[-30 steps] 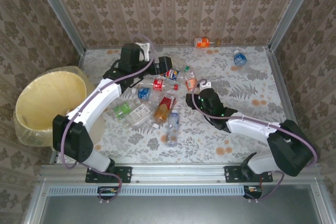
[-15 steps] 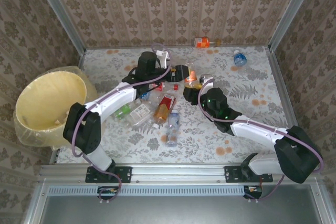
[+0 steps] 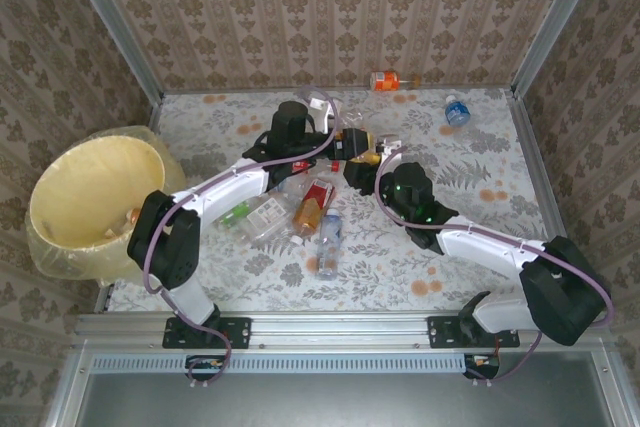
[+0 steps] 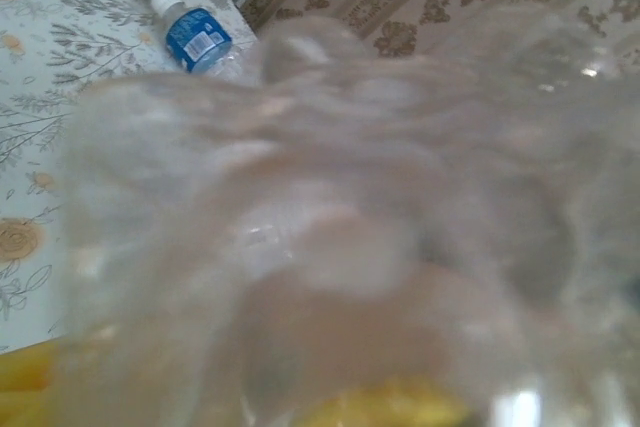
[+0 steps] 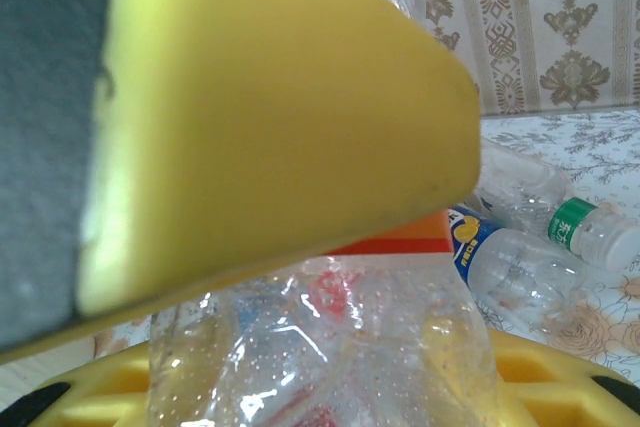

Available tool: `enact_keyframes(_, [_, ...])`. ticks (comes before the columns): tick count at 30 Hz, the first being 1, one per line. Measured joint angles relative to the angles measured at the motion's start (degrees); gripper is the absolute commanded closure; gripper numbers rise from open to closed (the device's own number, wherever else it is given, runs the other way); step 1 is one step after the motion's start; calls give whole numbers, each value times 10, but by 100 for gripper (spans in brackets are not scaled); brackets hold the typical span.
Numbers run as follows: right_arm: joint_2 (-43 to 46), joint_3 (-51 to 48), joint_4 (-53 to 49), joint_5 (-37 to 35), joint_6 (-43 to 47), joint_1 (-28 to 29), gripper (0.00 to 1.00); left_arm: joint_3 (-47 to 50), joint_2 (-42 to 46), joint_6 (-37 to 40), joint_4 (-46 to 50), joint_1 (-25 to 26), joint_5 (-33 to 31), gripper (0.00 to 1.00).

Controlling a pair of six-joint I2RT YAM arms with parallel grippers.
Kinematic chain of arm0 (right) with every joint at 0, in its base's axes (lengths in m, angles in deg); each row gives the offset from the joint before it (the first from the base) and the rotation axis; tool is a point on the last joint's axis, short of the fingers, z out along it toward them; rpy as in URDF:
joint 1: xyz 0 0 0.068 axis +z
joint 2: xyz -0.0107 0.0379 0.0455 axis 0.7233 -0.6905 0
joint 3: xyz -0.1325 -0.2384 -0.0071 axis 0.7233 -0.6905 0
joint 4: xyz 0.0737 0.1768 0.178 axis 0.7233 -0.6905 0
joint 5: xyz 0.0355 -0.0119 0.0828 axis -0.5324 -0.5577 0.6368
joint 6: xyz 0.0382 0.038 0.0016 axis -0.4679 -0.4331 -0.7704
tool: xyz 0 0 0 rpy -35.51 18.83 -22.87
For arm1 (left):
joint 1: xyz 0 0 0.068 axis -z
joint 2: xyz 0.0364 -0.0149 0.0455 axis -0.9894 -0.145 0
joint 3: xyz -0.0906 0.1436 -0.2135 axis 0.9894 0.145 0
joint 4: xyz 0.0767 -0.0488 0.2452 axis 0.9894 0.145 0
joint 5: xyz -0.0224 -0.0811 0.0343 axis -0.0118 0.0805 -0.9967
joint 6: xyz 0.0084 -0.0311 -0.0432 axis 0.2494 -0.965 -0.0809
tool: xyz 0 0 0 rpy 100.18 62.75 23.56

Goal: Put the plastic bottles in the bin

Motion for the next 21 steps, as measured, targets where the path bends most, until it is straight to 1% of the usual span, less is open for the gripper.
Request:
enact_keyframes(4, [0,1,-8,9,5,0,53,-1,0,-1,-5,0,12,40])
enact_keyframes(10, [0,14,-31,33,6,-9,30,-4,-1,2,-2,0,4,47])
enact_keyframes(14, [0,22,-42,49,5,-9,18,-6,-1,8,10,0,-13,48])
enact_keyframes(21, [14,22,-67,60,8,-9,8,-9,-1,24,39,-2,-38,48])
